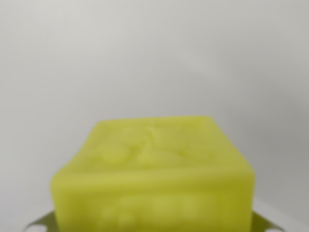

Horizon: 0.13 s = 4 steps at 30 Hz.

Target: Pick yellow cube

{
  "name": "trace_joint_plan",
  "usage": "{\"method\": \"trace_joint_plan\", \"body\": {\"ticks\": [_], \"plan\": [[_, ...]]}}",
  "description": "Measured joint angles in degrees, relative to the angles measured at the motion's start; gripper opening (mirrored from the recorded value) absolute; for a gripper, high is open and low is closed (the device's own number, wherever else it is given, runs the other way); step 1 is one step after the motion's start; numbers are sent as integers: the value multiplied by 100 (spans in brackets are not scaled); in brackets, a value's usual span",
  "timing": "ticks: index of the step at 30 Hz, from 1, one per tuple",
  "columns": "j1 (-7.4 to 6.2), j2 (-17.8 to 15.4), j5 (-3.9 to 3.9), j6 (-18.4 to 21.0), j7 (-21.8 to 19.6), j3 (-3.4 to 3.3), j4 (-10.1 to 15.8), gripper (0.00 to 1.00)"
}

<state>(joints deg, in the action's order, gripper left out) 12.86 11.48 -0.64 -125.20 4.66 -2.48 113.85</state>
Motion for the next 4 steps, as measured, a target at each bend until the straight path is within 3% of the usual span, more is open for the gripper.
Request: {"method": "trace_joint_plan", "body": {"ticks": [4], "plan": [[0,0,0,0,0,0,0,0]]}}
